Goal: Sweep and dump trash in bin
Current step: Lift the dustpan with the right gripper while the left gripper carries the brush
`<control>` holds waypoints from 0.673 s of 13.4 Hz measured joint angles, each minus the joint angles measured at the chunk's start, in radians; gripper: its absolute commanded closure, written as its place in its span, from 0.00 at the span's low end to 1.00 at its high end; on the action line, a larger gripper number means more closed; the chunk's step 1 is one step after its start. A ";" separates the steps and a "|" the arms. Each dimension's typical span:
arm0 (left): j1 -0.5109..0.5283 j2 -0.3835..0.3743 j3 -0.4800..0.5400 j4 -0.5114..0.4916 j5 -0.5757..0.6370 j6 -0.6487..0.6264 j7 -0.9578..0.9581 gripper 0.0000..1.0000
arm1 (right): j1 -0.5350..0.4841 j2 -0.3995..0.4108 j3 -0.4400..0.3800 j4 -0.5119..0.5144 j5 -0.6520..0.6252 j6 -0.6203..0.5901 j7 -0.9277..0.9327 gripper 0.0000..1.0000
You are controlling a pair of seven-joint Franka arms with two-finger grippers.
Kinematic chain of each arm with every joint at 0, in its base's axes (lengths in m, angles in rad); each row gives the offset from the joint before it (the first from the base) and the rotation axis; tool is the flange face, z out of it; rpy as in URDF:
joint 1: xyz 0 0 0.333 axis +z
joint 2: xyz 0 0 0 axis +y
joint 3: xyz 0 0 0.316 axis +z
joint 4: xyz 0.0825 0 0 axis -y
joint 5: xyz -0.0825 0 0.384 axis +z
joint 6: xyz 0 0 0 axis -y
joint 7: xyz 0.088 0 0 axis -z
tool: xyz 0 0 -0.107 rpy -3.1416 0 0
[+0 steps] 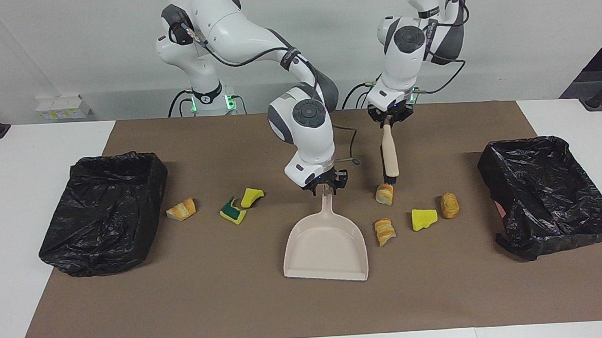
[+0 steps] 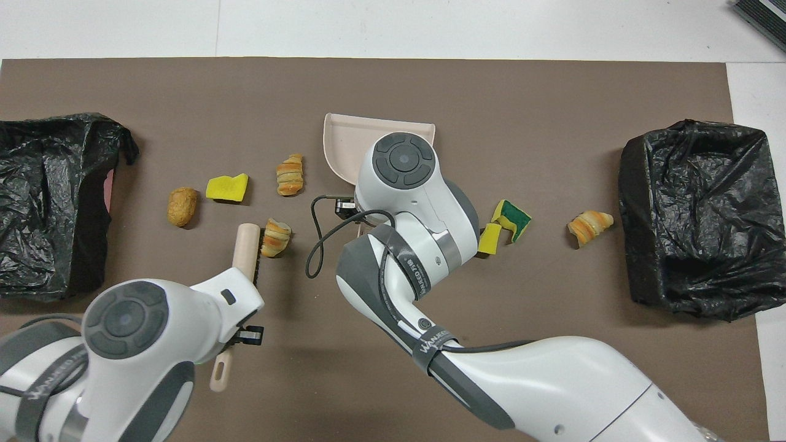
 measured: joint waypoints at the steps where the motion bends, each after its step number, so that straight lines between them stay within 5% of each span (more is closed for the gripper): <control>1: 0.061 0.002 0.000 0.019 0.008 -0.006 0.029 1.00 | 0.001 0.003 0.000 0.000 -0.014 0.004 0.000 0.61; 3: 0.198 0.029 0.001 0.060 0.011 0.000 0.075 1.00 | 0.001 0.014 0.000 0.000 -0.033 0.019 0.000 0.97; 9: 0.344 0.340 0.002 0.350 0.068 0.018 0.110 1.00 | 0.002 0.002 0.004 0.011 -0.050 0.018 -0.135 1.00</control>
